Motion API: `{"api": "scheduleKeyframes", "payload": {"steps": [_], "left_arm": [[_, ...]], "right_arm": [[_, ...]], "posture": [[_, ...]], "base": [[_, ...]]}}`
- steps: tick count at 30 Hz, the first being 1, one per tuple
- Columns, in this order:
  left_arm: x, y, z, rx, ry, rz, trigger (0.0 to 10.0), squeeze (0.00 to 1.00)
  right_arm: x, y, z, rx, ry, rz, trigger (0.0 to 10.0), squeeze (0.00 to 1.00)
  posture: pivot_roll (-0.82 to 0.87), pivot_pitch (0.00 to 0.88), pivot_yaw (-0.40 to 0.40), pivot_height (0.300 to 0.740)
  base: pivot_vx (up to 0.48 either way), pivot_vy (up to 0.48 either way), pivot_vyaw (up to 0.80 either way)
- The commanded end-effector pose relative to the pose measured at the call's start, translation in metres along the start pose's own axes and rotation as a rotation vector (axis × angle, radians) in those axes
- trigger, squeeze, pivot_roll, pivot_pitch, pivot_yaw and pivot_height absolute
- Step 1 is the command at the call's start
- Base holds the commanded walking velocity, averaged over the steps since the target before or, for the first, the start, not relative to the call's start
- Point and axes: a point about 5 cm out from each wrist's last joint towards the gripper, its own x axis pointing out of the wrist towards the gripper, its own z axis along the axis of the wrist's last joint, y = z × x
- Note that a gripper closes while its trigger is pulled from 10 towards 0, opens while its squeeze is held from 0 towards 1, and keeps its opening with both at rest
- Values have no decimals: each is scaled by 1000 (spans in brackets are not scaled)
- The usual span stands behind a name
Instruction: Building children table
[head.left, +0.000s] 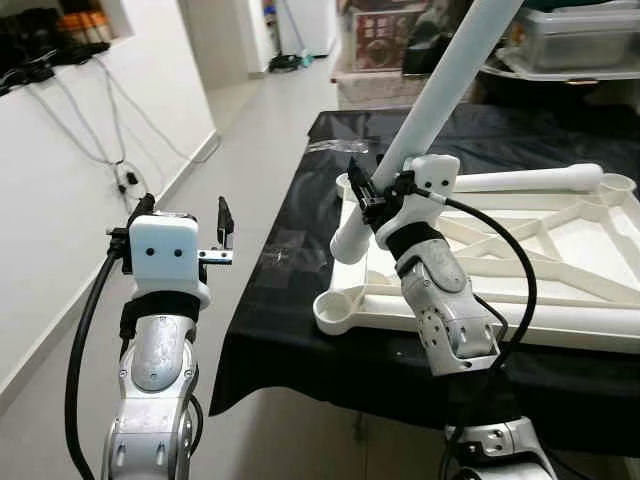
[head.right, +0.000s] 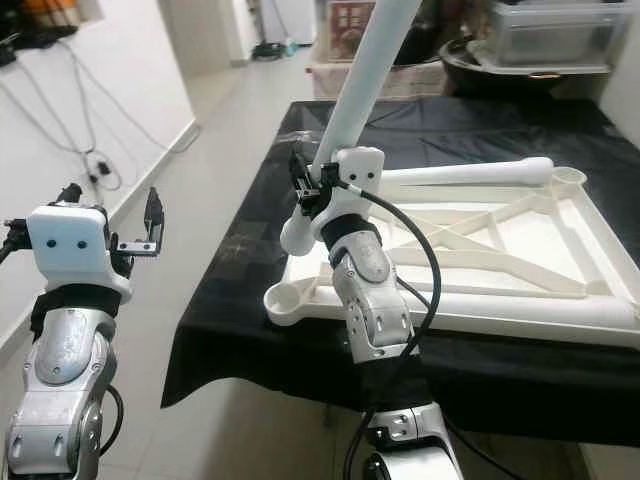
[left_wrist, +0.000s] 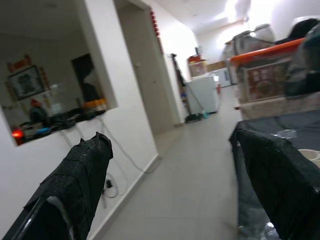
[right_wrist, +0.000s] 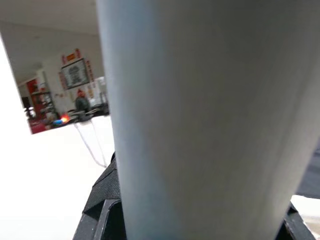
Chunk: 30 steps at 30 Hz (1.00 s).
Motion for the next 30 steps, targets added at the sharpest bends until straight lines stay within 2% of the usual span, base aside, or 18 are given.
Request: {"api": "scheduleKeyframes", "payload": {"steps": [1,4,16,26,30], "left_arm": [[0,2,-4,8,20,13,10000,0],[0,1,-4,11,17,6,10000,0],[1,-2,-3,-5,26,15,10000,0],[4,2,-2,12,16,25,10000,0],[-8,6,-9,16,50,41,10000,0]], "right_arm": [[2,3,2,3,-14,6,10000,0],[2,2,2,6,-14,3,10000,0],[2,2,1,4,-3,1,10000,0],[1,5,1,-7,-16,4,10000,0],[-7,2,0,-53,-25,3,10000,0]], "posture": [[-44,0,46,740],[-44,0,46,740],[-75,0,44,740],[-69,0,43,740],[-67,0,38,740]], "base": [[0,0,0],[0,0,0],[0,0,-800],[0,0,0],[0,0,0]]}}
